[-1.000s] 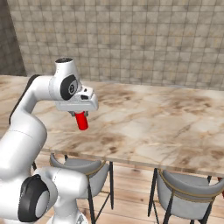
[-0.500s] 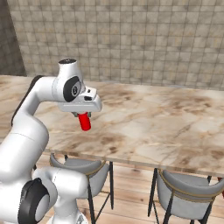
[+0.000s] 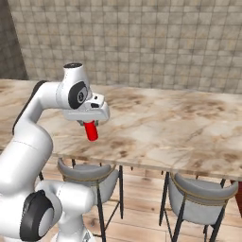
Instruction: Four empty soda cans are scattered around the kitchen. Gather all the cans and cluster them next to the stove for recycling.
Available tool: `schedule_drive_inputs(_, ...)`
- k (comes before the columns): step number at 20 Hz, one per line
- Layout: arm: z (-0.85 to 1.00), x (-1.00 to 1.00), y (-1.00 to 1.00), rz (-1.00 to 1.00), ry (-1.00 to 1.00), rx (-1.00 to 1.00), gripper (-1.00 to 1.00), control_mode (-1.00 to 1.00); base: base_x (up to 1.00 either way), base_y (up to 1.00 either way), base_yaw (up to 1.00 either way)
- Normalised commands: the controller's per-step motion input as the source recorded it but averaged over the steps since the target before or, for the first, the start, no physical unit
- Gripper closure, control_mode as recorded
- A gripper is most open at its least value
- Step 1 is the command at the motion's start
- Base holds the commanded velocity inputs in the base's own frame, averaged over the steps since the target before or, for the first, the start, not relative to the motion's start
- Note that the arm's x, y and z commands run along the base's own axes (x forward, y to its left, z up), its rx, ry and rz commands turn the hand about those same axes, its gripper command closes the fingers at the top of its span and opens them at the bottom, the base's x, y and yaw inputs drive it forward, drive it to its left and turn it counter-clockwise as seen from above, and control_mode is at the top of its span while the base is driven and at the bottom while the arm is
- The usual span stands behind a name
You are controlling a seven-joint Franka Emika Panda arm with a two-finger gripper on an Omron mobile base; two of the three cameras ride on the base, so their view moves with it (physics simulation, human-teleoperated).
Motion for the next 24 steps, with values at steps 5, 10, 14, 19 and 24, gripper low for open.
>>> schedule_drive_inputs(5, 0.00, 0.00, 0.00, 0.00, 0.00, 0.00, 1.00, 1.00, -0.72, -0.41, -0.11)
schedule_drive_inputs(10, 0.00, 0.00, 0.00, 0.00, 0.00, 0.00, 1.00, 1.00, -0.65, -0.41, -0.15)
schedule_drive_inputs(14, 0.00, 0.00, 0.00, 0.00, 0.00, 0.00, 1.00, 1.00, -0.66, -0.40, -0.15)
schedule_drive_inputs(19, 0.00, 0.00, 0.00, 0.00, 0.00, 0.00, 1.00, 1.00, -0.64, -0.41, -0.14)
schedule_drive_inputs(24, 0.00, 0.00, 0.00, 0.00, 0.00, 0.00, 1.00, 1.00, -0.55, -0.51, -0.14)
